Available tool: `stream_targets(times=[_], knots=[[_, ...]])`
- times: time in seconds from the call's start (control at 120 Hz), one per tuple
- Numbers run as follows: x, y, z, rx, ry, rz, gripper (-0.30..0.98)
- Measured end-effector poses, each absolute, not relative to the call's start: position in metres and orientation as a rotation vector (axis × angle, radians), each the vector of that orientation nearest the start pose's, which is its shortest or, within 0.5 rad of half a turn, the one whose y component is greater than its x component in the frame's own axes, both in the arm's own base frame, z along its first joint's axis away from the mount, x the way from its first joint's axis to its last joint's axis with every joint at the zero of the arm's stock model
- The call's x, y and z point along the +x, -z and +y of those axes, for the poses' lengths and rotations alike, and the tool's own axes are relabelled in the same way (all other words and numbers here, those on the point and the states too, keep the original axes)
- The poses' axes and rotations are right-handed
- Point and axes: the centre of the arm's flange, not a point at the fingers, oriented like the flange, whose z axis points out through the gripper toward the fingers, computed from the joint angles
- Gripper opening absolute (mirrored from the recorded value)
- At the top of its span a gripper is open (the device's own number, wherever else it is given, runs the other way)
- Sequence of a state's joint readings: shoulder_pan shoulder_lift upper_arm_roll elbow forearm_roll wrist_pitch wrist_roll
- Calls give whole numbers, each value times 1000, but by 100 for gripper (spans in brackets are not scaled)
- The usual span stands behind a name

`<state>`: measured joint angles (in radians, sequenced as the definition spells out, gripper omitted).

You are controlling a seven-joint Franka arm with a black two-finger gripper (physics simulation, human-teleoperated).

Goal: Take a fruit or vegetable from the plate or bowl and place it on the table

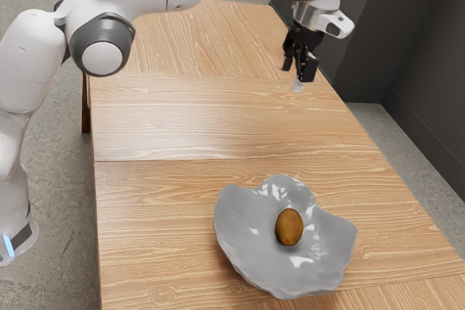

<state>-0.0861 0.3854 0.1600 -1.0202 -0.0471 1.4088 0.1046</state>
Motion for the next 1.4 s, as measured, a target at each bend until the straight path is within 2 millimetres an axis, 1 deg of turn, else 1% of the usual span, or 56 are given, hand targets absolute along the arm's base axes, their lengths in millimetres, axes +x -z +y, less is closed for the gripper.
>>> stream_targets(times=[0.2, 0.283, 0.333, 0.367, 0.392, 0.433, 0.467, 0.5, 0.533, 0.592, 0.717, 0.817, 0.867, 0.942, 1.033, 1.108, 1.167, 1.242, 1.283, 1.342, 1.4], knots=[[649, -638, 17, -3129, 42, 133, 69], [649, -637, 39, -3171, 54, 101, 69], [649, -637, 42, -3191, 60, 103, 69], [650, -637, 39, -3197, 69, 120, 69], [651, -638, 28, -3191, 77, 159, 69], [652, -640, -10, -3172, 87, 284, 69], [652, -641, -35, -3159, 96, 378, 68], [650, -642, -54, -3148, 103, 465, 68], [649, -643, -68, -3135, 109, 538, 68], [647, -643, -81, -3115, 112, 640, 68], [646, -641, -88, -3070, 94, 798, 69], [645, -636, -98, -3013, 74, 956, 69], [642, -636, -115, -2960, 71, 1081, 69], [635, -633, -147, -2871, 56, 1284, 69], [624, -618, -188, -2769, 7, 1525, 68], [615, -600, -215, -2689, -47, 1686, 68], [609, -590, -228, -2635, -77, 1781, 68], [602, -587, -240, -2570, -86, 1877, 68], [592, -587, -247, -2527, -82, 1922, 68], [579, -588, -265, -2454, -56, 2003, 69], [559, -576, -281, -2371, -74, 2065, 68]])
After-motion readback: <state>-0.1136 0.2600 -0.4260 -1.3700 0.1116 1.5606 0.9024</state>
